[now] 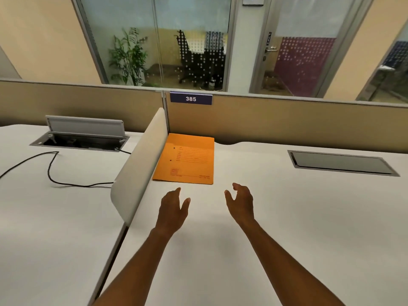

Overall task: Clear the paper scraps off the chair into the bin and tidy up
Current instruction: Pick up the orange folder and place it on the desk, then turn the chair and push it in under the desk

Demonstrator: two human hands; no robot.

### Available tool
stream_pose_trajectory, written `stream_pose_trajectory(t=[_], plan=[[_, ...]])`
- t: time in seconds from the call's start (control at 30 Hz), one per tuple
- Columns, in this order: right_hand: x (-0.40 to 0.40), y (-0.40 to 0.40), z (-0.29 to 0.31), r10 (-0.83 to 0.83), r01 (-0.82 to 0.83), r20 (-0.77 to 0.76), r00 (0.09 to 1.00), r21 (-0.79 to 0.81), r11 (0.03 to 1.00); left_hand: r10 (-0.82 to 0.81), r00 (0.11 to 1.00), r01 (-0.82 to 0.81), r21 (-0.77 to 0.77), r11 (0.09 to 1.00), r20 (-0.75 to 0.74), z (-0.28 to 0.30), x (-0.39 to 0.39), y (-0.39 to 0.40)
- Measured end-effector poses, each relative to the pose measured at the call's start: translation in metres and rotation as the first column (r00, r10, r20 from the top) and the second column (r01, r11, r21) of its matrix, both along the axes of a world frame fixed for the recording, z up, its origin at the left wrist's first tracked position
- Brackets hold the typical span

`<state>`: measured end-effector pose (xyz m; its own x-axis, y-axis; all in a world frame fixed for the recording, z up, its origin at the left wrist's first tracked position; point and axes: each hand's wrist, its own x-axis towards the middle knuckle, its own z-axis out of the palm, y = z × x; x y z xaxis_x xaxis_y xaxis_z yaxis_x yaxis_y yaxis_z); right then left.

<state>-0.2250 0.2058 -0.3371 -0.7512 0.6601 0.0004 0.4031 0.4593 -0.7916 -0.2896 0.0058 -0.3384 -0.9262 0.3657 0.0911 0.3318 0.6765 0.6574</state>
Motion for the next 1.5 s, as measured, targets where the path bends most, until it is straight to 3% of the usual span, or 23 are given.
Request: stream_pose_trajectory(t=[0.6, 0.97, 1.2, 1.5], plan=[[0.223, 0.007, -0.025, -0.107, 0.108, 0.013, 0.994, -0.056, 0.993, -0.09, 0.988, 0.095, -0.036, 0.995, 0.129, -0.021, 0.19, 0.02], [0.381, 0.051, -0.029, -0.123, 0.113, -0.068, 0.99, -0.137, 0.984, -0.085, 0.973, 0.073, 0.058, 0.996, 0.216, -0.02, 0.357, 0.076], [0.489, 0.062, -0.031, -0.246, 0.207, -0.143, 0.959, -0.241, 0.948, -0.159, 0.951, 0.123, 0.147, 0.981, 0.264, -0.01, 0.453, 0.097], [0.655, 0.042, -0.023, -0.437, 0.374, -0.24, 0.867, -0.266, 0.888, -0.307, 0.927, 0.265, 0.201, 0.943, 0.217, 0.007, 0.581, 0.089]])
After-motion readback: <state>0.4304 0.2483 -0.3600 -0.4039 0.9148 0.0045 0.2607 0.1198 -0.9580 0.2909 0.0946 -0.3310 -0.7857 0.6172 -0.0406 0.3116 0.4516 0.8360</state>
